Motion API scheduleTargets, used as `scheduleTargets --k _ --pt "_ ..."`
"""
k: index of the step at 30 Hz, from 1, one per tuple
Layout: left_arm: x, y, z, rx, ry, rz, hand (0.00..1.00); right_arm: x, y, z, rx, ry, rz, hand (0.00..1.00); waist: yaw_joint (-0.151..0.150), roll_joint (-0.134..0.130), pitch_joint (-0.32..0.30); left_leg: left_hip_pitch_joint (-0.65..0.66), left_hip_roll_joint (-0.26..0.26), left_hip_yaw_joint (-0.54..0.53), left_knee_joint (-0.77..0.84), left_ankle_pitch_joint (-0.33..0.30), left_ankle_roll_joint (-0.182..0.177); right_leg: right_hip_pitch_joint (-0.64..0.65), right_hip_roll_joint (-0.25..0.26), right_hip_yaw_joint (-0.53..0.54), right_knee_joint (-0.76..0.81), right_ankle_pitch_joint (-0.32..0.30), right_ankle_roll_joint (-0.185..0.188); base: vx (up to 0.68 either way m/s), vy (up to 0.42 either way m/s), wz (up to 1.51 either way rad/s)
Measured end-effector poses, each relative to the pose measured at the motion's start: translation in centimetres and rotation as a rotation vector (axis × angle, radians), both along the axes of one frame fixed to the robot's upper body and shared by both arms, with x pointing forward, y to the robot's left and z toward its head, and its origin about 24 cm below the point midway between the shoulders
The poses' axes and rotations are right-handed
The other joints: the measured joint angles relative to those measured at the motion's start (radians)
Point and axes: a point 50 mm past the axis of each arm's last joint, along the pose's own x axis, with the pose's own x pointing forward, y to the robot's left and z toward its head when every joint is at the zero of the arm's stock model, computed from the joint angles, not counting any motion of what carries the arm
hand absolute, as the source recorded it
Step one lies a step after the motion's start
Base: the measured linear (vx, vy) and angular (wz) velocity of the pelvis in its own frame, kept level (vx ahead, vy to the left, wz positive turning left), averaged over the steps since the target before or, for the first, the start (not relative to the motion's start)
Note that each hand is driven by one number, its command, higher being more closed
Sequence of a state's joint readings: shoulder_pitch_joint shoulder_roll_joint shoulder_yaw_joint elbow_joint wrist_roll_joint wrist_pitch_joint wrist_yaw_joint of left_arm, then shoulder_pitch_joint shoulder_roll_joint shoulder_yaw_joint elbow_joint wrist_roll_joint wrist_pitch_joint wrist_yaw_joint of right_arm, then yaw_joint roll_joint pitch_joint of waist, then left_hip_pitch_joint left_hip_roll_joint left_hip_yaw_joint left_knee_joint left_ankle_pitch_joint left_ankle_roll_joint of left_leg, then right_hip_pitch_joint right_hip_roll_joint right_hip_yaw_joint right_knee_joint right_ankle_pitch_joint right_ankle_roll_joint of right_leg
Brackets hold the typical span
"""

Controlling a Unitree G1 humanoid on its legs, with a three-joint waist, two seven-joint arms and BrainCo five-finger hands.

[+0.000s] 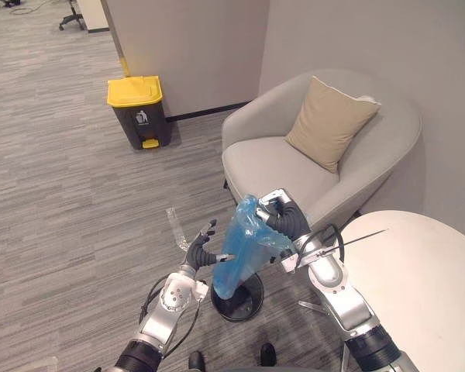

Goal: Gather rubbish on tea table into small bin, then transfer packed bag to large trash can.

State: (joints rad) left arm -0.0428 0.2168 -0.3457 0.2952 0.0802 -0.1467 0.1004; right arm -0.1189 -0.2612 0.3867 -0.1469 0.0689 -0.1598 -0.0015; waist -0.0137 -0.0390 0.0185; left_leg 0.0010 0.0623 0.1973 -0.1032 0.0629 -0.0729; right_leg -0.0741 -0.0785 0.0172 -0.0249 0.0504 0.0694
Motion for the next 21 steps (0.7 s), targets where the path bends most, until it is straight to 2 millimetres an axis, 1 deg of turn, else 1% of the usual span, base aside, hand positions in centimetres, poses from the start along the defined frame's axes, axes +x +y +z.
scheduleTargets --k 3,8,11,14,21 --pt "0.0 -0.7 0.1 -0.007 -0.003 -0.021 0.0 -0.3 1.2 0.2 0.052 0.009 0.046 1.0 -0.002 -0.003 -0.005 0.0 -0.002 0.003 0.0 0.0 0.0 -0.001 0.001 0.003 -0.003 0.004 0.0 0.0 0.002 -0.03" --pt "0.7 -1.9 0.3 -0.02 -0.014 -0.027 0.0 -1.1 4.6 2.3 0.191 -0.011 0.223 1.0 -0.005 -0.005 -0.009 0.0 -0.004 0.011 0.0 0.0 0.0 0.001 0.001 0.012 -0.016 0.015 0.0 0.0 0.004 -0.05" --pt "1.1 -2.4 0.5 -0.018 -0.022 -0.024 0.0 -1.6 5.9 2.6 0.262 0.019 0.312 1.0 -0.006 -0.007 -0.017 0.0 -0.004 0.012 0.0 0.0 0.0 0.0 0.002 0.013 -0.016 0.016 0.0 0.0 0.0 0.0" --pt "1.4 -2.6 0.4 -0.002 -0.029 -0.016 0.0 -2.0 6.5 2.5 0.303 0.057 0.363 1.0 -0.01 -0.012 -0.034 0.0 -0.004 0.012 0.0 0.0 0.0 0.0 0.003 0.014 -0.017 0.016 0.0 0.0 0.0 0.0" --pt "2.1 -3.4 0.8 0.04 -0.062 0.004 0.0 -2.5 7.4 2.3 0.392 0.131 0.431 1.0 -0.022 -0.02 -0.044 0.001 -0.004 0.015 0.0 0.002 -0.002 -0.002 0.003 0.02 -0.016 0.019 -0.002 0.0 0.0 -0.01"
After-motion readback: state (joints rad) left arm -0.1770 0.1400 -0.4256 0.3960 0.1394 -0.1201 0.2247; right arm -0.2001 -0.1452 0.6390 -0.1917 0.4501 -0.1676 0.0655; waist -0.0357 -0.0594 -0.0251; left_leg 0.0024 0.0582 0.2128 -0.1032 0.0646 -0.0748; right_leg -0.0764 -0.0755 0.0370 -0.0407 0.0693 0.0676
